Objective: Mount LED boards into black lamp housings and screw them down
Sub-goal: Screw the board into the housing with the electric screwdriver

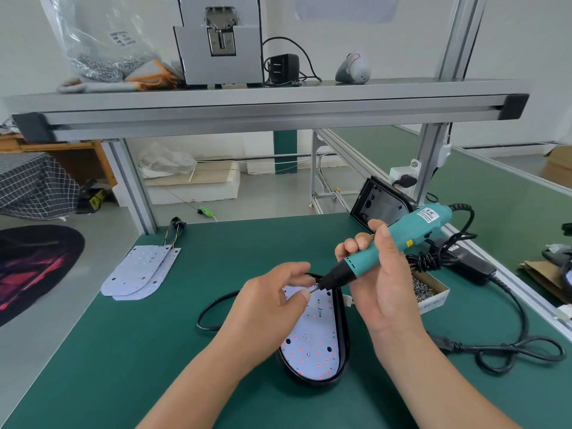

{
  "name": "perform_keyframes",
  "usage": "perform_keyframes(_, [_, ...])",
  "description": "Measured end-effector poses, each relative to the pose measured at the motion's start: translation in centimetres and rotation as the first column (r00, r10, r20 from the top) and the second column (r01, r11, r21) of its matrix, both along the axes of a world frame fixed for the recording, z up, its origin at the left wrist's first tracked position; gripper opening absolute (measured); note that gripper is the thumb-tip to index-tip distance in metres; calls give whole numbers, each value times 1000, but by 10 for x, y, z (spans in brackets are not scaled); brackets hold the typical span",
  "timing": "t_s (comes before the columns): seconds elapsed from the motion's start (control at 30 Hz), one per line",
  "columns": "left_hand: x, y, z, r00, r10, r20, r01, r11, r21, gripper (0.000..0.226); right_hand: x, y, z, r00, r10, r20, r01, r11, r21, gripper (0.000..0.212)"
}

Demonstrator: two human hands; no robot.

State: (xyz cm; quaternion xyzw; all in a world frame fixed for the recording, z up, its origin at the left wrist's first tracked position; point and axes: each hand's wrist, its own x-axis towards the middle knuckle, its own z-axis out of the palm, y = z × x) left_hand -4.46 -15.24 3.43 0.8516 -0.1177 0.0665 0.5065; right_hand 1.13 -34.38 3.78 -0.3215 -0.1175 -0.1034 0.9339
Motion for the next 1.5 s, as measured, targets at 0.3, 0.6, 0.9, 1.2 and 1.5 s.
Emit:
perform_keyframes(0.3, [12, 12, -4, 942, 299, -154, -275, 948, 160, 33, 4, -4, 0, 999, -34, -17, 35, 999, 20, 29])
perform_keyframes(0.6, [6, -14, -19, 886, -33, -462, -18, 994, -106, 29, 3, -2, -3, 998, -54, 21, 55, 996, -67, 12])
perform_keyframes(0.9, [4, -19, -24, 885, 10, -465, -84, 987, -137, 34, 4, 3, -9, 998, -41, 53, 50, 984, -172, 10])
perform_keyframes(1.2, [5, -19, -25, 887, 19, -462, -90, 987, -132, 34, 4, 9, -9, 996, -53, 65, 66, 972, -225, 19])
perform_keyframes(1.5, [5, -19, -26, 913, 46, -405, -100, 989, -113, 31, -9, 21, 3, 980, -19, 200, 101, 906, -411, 35])
